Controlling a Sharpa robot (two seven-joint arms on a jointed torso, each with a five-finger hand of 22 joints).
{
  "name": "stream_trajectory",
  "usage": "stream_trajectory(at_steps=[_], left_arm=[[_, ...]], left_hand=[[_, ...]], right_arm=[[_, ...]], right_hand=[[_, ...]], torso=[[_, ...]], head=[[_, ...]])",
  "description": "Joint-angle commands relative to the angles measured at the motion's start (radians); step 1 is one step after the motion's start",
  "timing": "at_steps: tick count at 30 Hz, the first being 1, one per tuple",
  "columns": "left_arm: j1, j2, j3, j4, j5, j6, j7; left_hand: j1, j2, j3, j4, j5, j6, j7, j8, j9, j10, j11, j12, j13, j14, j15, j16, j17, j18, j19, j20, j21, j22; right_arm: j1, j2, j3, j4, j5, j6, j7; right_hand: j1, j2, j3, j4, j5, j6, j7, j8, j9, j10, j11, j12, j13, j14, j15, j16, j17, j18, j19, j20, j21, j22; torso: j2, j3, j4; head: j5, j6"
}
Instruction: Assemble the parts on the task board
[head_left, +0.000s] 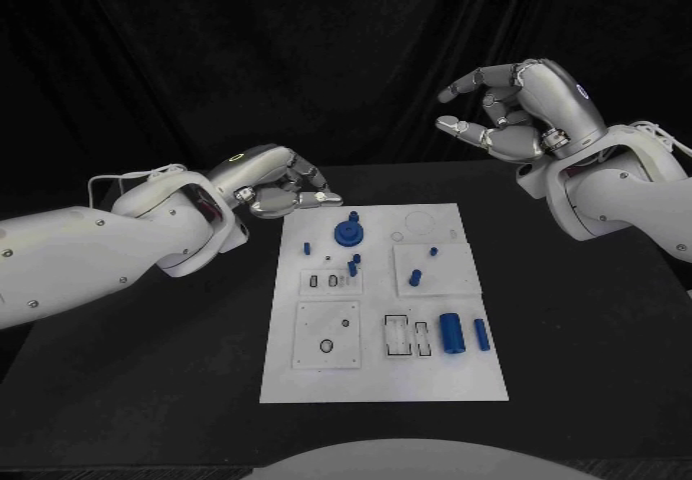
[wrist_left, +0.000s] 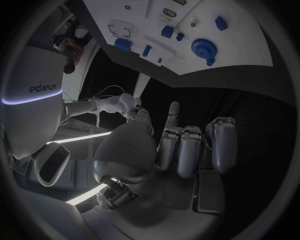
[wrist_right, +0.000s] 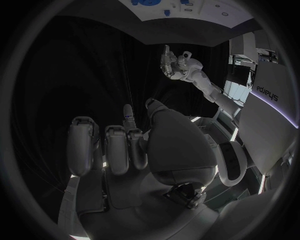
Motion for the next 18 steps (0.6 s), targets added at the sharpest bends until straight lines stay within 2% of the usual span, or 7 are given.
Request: stream_trajectory(at_steps=[1, 3, 6, 7, 11, 14, 18], left_arm=[[0.026, 0.019, 0.001, 0.009, -0.005, 0.265, -0.290], [0.039, 0.036, 0.001, 0.004, 0.074, 0.355, -0.368], [0.050, 0.062, 0.001, -0.009, 0.173, 0.447, -0.450], [0.053, 0.072, 0.001, -0.013, 0.197, 0.472, -0.474], [0.058, 0.115, 0.001, -0.037, 0.247, 0.552, -0.551], [0.060, 0.150, 0.001, -0.060, 0.263, 0.610, -0.604], [0.061, 0.186, 0.001, -0.086, 0.272, 0.666, -0.660]], left_hand=[[-0.045, 0.012, -0.019, 0.001, 0.003, 0.021, -0.005, 0.014, 0.029, 0.103, -0.011, 0.003, 0.262, 0.104, -0.012, 0.003, 0.263, -0.015, 0.026, 0.002, 0.022, 0.113], [-0.071, 0.019, -0.033, 0.000, 0.015, 0.036, -0.013, 0.033, 0.060, 0.103, -0.017, 0.003, 0.262, 0.104, -0.017, 0.003, 0.263, -0.014, 0.030, 0.003, 0.026, 0.121], [-0.085, 0.027, -0.040, 0.000, 0.018, 0.040, -0.016, 0.047, 0.084, 0.103, -0.021, 0.003, 0.262, 0.104, -0.020, 0.003, 0.263, -0.014, 0.033, 0.003, 0.028, 0.126], [-0.087, 0.034, -0.044, -0.003, 0.036, 0.060, -0.029, 0.083, 0.132, 0.103, -0.030, 0.003, 0.262, 0.104, -0.027, 0.003, 0.263, -0.015, 0.036, 0.000, 0.030, 0.133], [-0.068, 0.032, -0.044, -0.005, 0.073, 0.098, -0.052, 0.139, 0.207, 0.103, -0.049, 0.003, 0.262, 0.104, -0.042, 0.003, 0.263, -0.013, 0.030, -0.013, 0.028, 0.133], [-0.073, 0.038, -0.045, -0.003, 0.075, 0.107, -0.059, 0.151, 0.235, 0.103, -0.056, 0.003, 0.262, 0.104, -0.049, 0.003, 0.263, -0.010, 0.016, -0.019, 0.021, 0.122], [-0.076, 0.045, -0.043, -0.005, 0.071, 0.088, -0.055, 0.131, 0.242, 0.103, -0.055, 0.003, 0.262, 0.104, -0.051, 0.003, 0.263, -0.007, 0.003, -0.023, 0.014, 0.113]], right_arm=[[0.001, 0.011, 0.001, -0.013, 0.001, -0.013, -0.016], [0.000, 0.016, 0.001, -0.017, 0.001, -0.004, -0.023], [-0.002, 0.022, 0.001, -0.023, 0.000, 0.010, -0.037], [-0.004, 0.025, 0.001, -0.025, 0.000, 0.016, -0.043], [-0.013, 0.028, 0.001, -0.036, 0.000, 0.043, -0.064], [-0.020, 0.030, 0.001, -0.043, 0.000, 0.059, -0.079], [-0.028, 0.034, 0.001, -0.049, 0.000, 0.076, -0.094]], right_hand=[[0.001, 0.005, 0.003, -0.001, -0.002, 0.011, 0.001, 0.002, -0.001, 0.104, 0.007, 0.003, 0.263, 0.087, 0.007, 0.003, 0.169, -0.002, 0.032, 0.007, 0.001, 0.204], [0.000, 0.007, 0.003, -0.001, -0.002, 0.014, 0.001, 0.002, -0.001, 0.104, 0.008, 0.003, 0.263, 0.087, 0.007, 0.003, 0.168, -0.002, 0.032, 0.008, 0.001, 0.204], [0.000, 0.012, 0.005, -0.001, 0.003, 0.021, 0.001, 0.002, -0.002, 0.104, 0.010, 0.003, 0.263, 0.087, 0.010, 0.002, 0.168, -0.002, 0.032, 0.010, 0.001, 0.204], [0.000, 0.012, 0.005, -0.001, 0.003, 0.021, 0.001, 0.002, -0.002, 0.104, 0.010, 0.003, 0.263, 0.087, 0.010, 0.002, 0.168, -0.002, 0.032, 0.010, 0.001, 0.204], [0.001, 0.018, 0.007, -0.002, 0.015, 0.028, 0.002, 0.000, -0.005, 0.104, 0.013, 0.003, 0.263, 0.086, 0.012, 0.001, 0.166, -0.001, 0.030, 0.012, -0.003, 0.202], [0.002, 0.020, 0.008, -0.002, 0.019, 0.029, 0.003, -0.001, -0.005, 0.104, 0.015, 0.003, 0.263, 0.086, 0.013, 0.000, 0.164, 0.000, 0.029, 0.013, -0.006, 0.201], [0.006, 0.024, 0.011, -0.003, 0.029, 0.032, 0.004, -0.004, -0.008, 0.104, 0.017, 0.003, 0.263, 0.085, 0.015, -0.001, 0.162, 0.001, 0.027, 0.015, -0.009, 0.201]], torso=[[-0.013, 0.0136, -0.0107], [-0.019, 0.0188, -0.0141], [-0.027, 0.0222, -0.0163], [-0.028, 0.0229, -0.0174], [-0.041, 0.0271, -0.0218], [-0.050, 0.0319, -0.0259], [-0.057, 0.0369, -0.0253]], head=[[0.009, -0.001], [0.015, -0.004], [0.019, -0.010], [0.019, -0.011], [0.016, -0.023], [0.016, -0.034], [0.014, -0.042]])
